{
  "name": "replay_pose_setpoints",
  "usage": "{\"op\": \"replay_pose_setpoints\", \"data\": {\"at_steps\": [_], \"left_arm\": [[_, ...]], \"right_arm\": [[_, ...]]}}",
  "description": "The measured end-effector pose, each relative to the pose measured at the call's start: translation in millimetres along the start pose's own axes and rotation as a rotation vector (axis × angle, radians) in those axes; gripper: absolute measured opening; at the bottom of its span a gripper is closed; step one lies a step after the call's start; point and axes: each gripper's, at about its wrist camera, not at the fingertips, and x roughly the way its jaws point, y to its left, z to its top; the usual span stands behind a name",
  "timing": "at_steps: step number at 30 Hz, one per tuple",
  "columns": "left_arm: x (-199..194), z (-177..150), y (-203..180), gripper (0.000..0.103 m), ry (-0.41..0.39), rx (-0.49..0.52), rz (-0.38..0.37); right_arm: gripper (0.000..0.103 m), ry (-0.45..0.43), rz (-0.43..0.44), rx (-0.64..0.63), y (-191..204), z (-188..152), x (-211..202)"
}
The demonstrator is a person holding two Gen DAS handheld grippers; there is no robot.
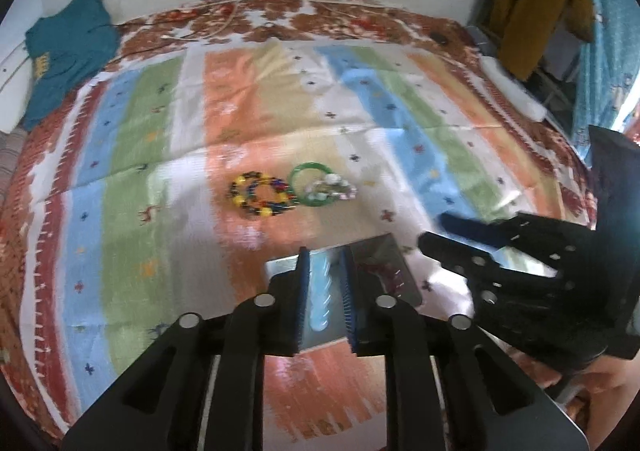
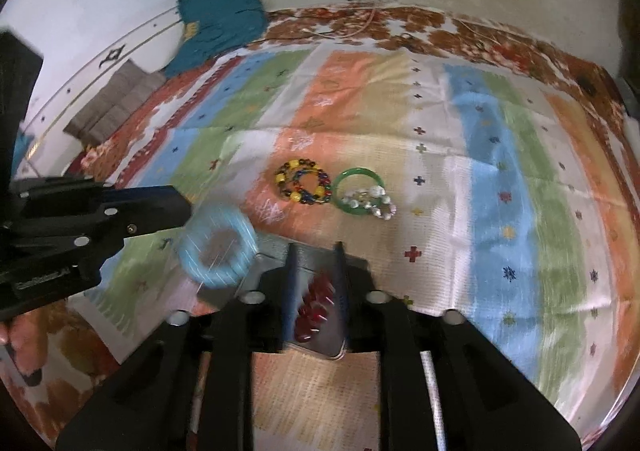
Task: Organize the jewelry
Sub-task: 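Carry both bracelets over the silver tin and open both tools to drop them, then move both tools back toward the remaining bracelets near the jade bangle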
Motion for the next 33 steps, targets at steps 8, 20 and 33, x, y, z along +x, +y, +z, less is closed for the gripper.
{"op": "replay_pose_setpoints", "data": {"at_steps": [8,20,33], "left_arm": [[5,4,12,0.031,0.006,-0.031,0.037],[30,19,32,0.036,0.041,-0.119,0.084],[59,38,33,0.049,0.073,-0.118,0.116]], "right_arm": [[0.041,0.051,-0.047,0.014,-12,1,15],[0.053,0.08,-0.108,0.022,-20,7,32],[0.066,0.106,-0.125,0.028,-29,20,52]]}}
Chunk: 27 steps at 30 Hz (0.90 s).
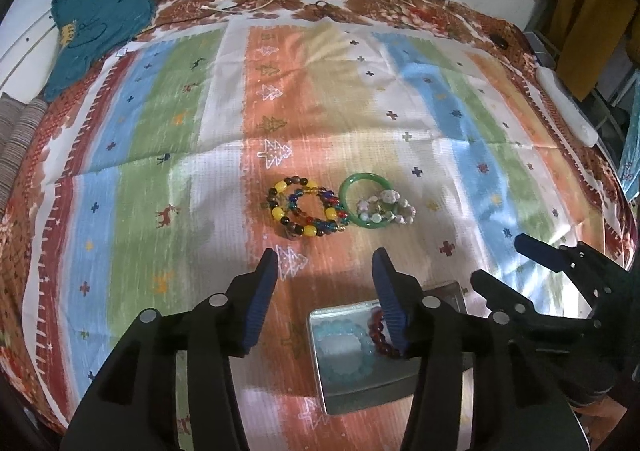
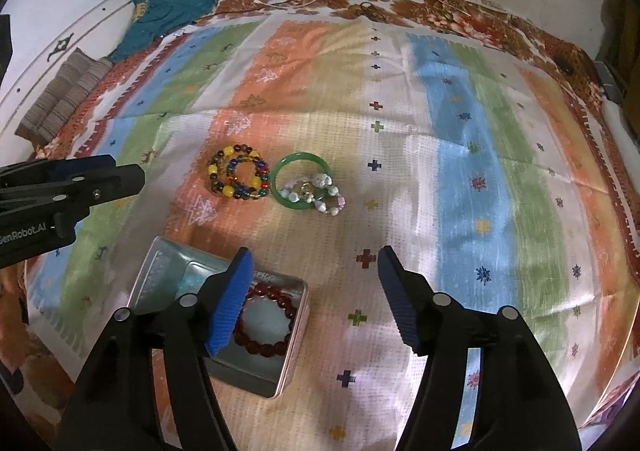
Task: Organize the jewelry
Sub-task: 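Move both tools back toward the remaining bracelets near the jade bangle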
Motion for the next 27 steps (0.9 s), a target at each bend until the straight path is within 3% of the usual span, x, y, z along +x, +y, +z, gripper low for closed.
{"op": "replay_pose_setpoints", "data": {"at_steps": [27], "left_arm": [[75,40,5,0.052,0.119,-0.019,0.011]], "right_arm": [[0.069,0.091,0.0,0.031,-22,31,61]]}}
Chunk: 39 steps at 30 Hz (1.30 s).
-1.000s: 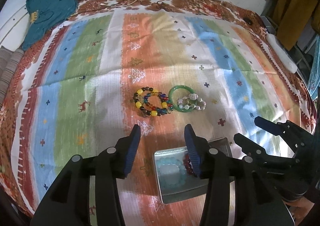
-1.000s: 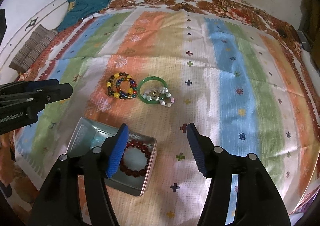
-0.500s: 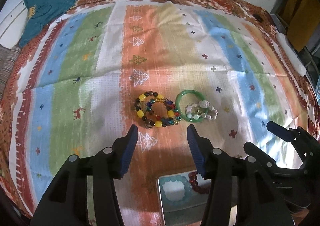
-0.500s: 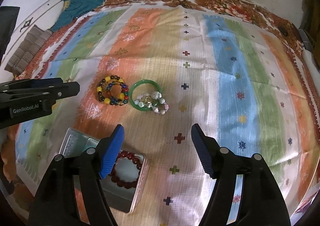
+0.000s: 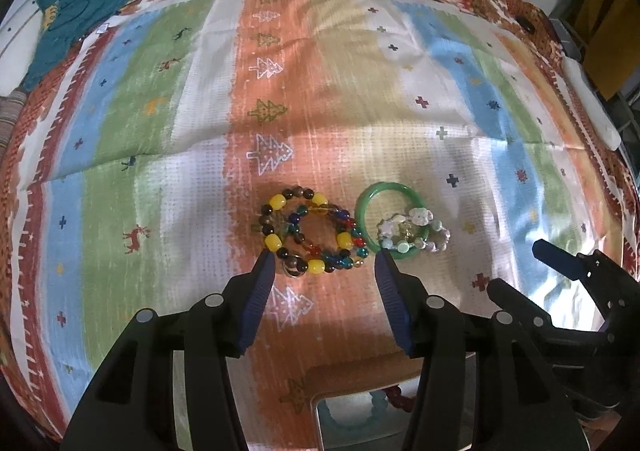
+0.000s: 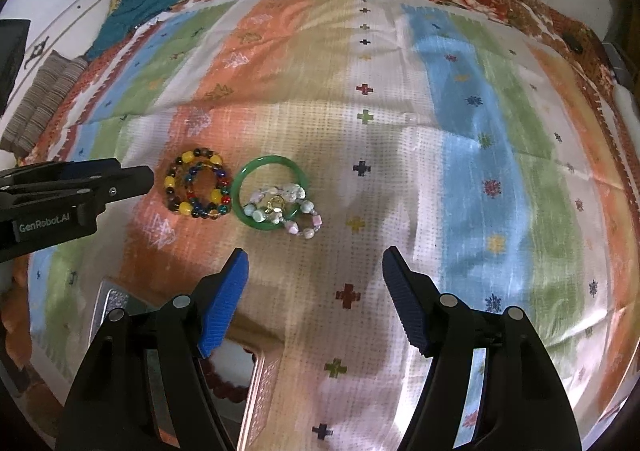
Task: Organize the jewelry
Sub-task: 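Move both tools back toward the remaining bracelets near the jade bangle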
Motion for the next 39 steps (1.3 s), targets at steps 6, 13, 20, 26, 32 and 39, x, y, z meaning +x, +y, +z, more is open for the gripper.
{"op": "replay_pose_setpoints", "data": {"at_steps": [6,13,20,26,32,39], "left_arm": [[12,7,1,0.053,0.019,0.006,0.0],[32,16,9,0.053,0.057,-0.014,0.004],[50,23,9,0.053,0.088,-0.025,-0.012],[60,29,4,0.053,0.103,-0.019,-0.029],[70,34,3,0.051,0.123,-0.039,-0.047],[82,36,3,0.044,0.157,-0.058,-0.053]], "right_arm": [[0.069,-0.004,0.026,0.001,-2,7,10],[0.069,0.018,0.007,-0.015,-2,10,26],[0.069,0.03,-0.006,-0.033,-1,15,40],[0.069,0.038,-0.006,-0.033,-3,22,50],[0.069,0.035,-0.029,-0.044,-5,25,58],[0.069,0.051,-0.042,-0.037,-12,29,69]]}}
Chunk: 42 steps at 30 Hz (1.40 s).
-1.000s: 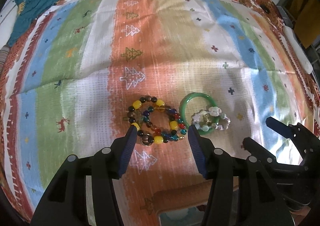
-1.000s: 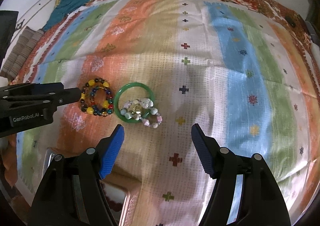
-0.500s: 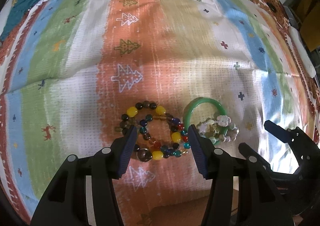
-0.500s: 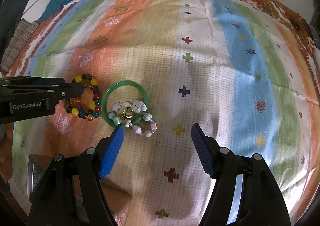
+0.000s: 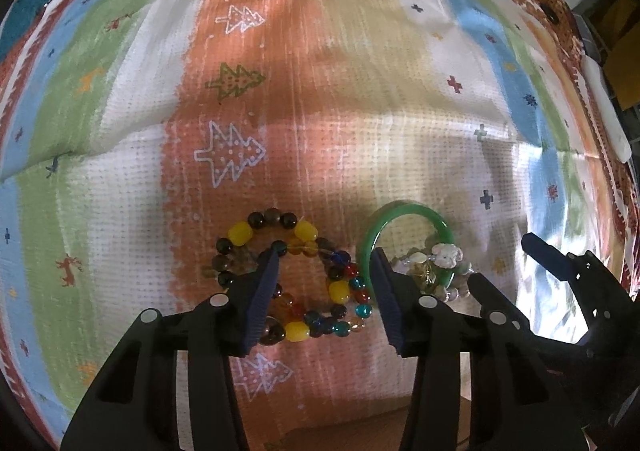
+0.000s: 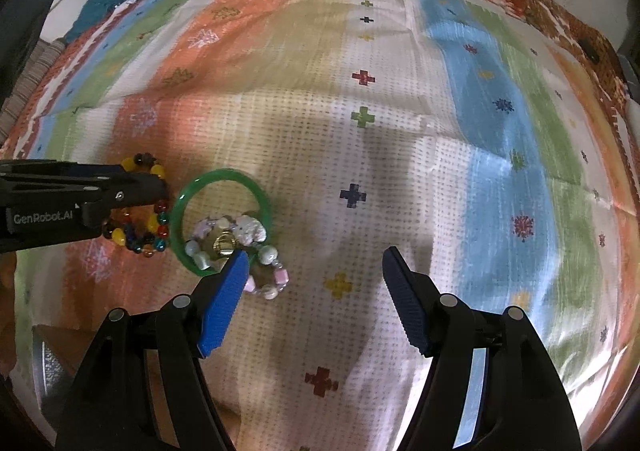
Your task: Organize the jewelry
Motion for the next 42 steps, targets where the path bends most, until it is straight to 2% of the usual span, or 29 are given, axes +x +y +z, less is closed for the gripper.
{"op": "replay_pose_setpoints", "data": {"at_steps": [5,8,12,15,17,24,27,28,29,42], "left_arm": [[6,3,-1,0.041,0.011,-0.005,0.009],[11,5,-2,0.033,0.017,-0.003,0.019],[14,7,-3,0.03,0.014,0.0,0.025],[15,7,-4,0.028,0.013,0.0,0.024],[17,7,-6,0.023,0.014,0.008,0.026],[16,4,-5,0.022,0.005,0.016,0.032],[15,4,-4,0.02,0.003,0.013,0.03],[16,5,-4,0.02,0.003,0.01,0.028],[15,4,-3,0.011,0.002,0.011,0.027],[0,2,0,0.011,-0.026,0.017,0.036]], "right_arm": [[0.069,0.007,0.006,-0.014,2,1,5],[0.069,0.008,0.015,-0.022,5,2,6],[0.055,0.017,0.024,-0.037,9,2,10],[0.052,0.02,0.032,-0.044,11,2,11],[0.044,0.023,0.051,-0.049,13,1,11],[0.022,0.033,0.098,-0.054,18,1,12],[0.015,0.03,0.099,-0.066,22,2,12],[0.015,0.03,0.097,-0.07,23,3,12],[0.014,0.029,0.095,-0.075,24,3,12],[0.011,0.016,0.087,-0.064,20,4,3]]}}
